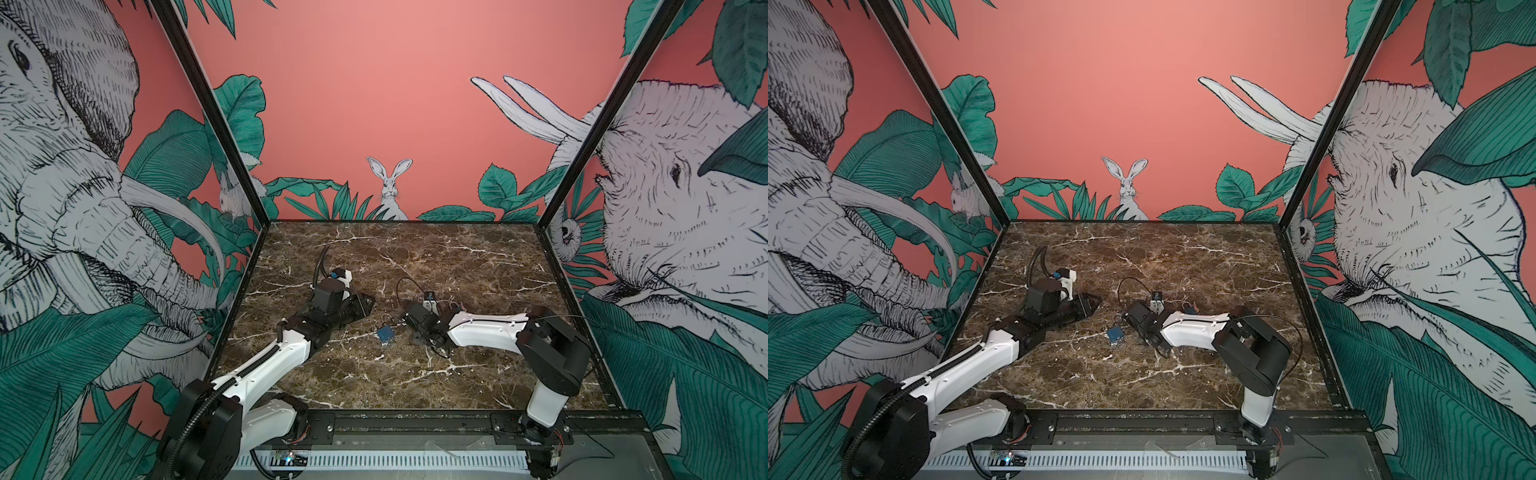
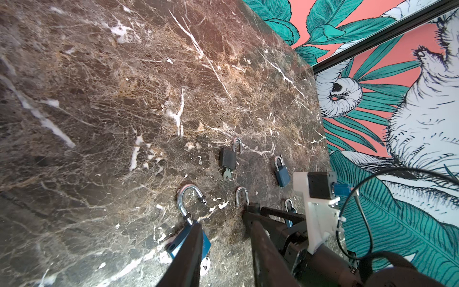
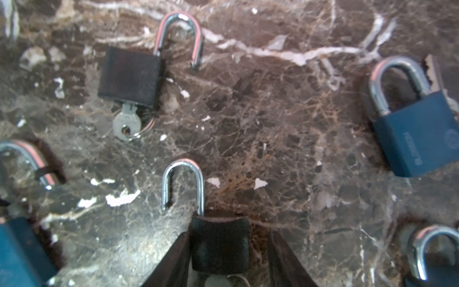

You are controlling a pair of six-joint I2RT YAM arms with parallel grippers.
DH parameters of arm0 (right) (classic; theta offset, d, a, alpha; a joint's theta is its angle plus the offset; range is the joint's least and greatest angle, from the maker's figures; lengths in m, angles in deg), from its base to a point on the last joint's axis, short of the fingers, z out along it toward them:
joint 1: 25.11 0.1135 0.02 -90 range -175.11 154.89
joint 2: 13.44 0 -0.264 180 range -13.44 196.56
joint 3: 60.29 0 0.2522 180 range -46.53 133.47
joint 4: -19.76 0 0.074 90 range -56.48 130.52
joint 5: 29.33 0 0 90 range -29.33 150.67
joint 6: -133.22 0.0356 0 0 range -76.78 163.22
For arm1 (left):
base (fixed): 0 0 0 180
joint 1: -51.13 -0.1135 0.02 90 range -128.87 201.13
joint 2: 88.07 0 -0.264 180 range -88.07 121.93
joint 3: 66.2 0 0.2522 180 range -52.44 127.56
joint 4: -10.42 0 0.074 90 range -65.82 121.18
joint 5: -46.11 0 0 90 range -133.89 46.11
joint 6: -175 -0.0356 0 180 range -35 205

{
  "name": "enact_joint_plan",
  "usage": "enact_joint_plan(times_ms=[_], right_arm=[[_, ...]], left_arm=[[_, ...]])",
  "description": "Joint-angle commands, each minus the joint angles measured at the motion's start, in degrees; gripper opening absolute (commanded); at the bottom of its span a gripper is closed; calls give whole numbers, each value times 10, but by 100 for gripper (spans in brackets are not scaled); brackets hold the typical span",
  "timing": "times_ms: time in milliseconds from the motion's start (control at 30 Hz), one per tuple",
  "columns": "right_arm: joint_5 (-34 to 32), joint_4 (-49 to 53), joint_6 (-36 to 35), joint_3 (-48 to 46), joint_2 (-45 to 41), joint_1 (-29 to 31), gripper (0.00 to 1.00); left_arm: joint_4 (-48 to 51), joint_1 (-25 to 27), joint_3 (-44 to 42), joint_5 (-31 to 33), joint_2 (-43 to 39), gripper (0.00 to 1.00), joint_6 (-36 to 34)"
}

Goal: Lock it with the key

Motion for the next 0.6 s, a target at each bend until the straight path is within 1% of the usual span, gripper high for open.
enact_joint_plan(times_ms=[0,167,567], right_arm=[[34,14,-34,-4,-18,-15,48],[38,15,-48,-6,-25,-30,47],[43,24,-59,20,15,-30,41]], left_arm=[[-9,-3,-2,-3,-11,36,4],[-9,-3,-2,-1,-9,36,4],[-12,-3,8,-6,6,36,2]])
